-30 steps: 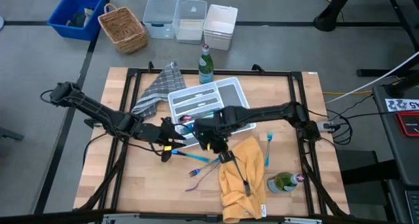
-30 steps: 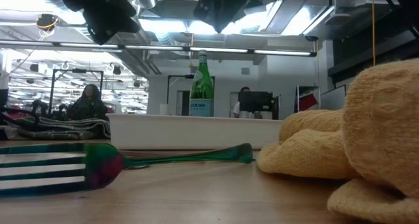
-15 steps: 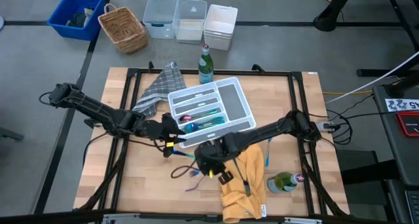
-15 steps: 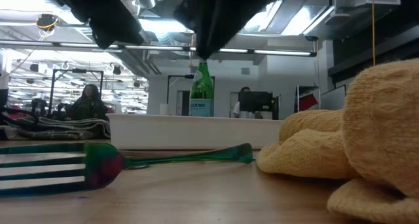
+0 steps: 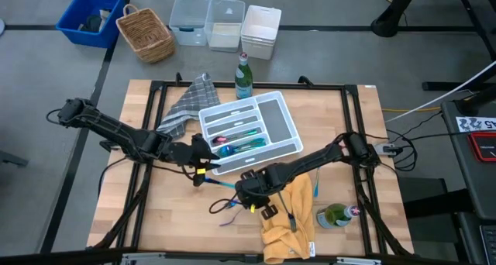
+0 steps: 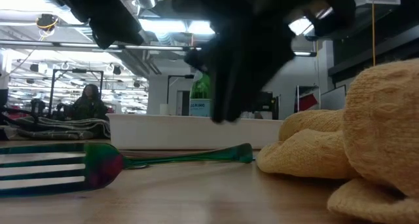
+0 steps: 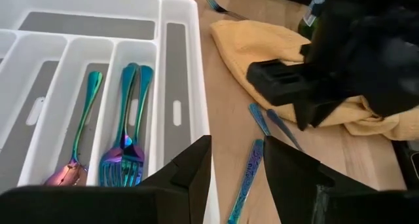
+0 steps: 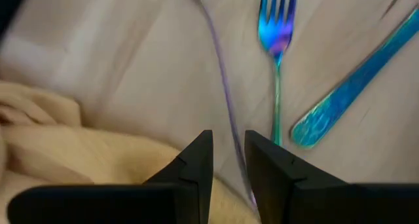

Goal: Sort silverware
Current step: Put the fork in the silverware tray

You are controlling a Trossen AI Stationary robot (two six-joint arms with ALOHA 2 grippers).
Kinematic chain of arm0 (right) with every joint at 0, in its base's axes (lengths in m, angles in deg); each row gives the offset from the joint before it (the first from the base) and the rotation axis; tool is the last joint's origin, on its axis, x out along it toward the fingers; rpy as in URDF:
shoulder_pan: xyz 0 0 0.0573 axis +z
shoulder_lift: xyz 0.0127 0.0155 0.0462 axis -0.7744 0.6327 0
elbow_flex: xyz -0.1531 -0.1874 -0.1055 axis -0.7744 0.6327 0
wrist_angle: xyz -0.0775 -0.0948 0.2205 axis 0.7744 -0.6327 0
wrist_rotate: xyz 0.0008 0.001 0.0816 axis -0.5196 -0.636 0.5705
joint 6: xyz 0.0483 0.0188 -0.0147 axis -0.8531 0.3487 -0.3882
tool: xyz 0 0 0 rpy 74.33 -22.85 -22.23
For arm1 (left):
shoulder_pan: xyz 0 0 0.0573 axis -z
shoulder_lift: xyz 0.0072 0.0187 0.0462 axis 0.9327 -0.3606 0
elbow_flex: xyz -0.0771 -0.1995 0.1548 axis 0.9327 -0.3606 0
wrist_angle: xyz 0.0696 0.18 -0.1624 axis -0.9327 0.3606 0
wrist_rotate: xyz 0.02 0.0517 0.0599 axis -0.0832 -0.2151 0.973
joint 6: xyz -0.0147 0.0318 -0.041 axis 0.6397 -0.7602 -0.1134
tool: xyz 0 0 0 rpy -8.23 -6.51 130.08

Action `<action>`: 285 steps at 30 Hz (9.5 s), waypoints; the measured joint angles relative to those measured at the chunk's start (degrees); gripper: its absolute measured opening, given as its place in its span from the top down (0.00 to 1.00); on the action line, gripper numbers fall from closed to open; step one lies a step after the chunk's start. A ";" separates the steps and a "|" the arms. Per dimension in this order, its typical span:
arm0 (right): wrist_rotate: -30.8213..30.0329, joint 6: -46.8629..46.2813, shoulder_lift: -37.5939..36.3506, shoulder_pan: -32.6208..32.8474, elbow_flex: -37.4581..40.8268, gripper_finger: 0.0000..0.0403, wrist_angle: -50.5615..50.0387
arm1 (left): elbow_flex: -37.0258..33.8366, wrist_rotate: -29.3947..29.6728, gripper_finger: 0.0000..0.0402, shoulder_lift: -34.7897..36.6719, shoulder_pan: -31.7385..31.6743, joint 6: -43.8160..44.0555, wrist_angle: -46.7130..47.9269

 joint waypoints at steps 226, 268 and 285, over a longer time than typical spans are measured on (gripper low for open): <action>-9.09 -20.02 1.79 -1.90 -38.25 0.79 -47.41 | 0.88 -1.78 0.68 -43.11 6.63 -9.64 -34.44; -9.00 -19.37 -0.89 -1.88 -38.19 0.79 -47.42 | 0.68 -3.10 0.98 -44.12 5.86 -12.10 -34.94; -14.38 -21.24 -5.93 -1.90 -38.23 0.79 -47.41 | 0.79 -3.45 0.99 -33.82 5.47 -8.97 -34.56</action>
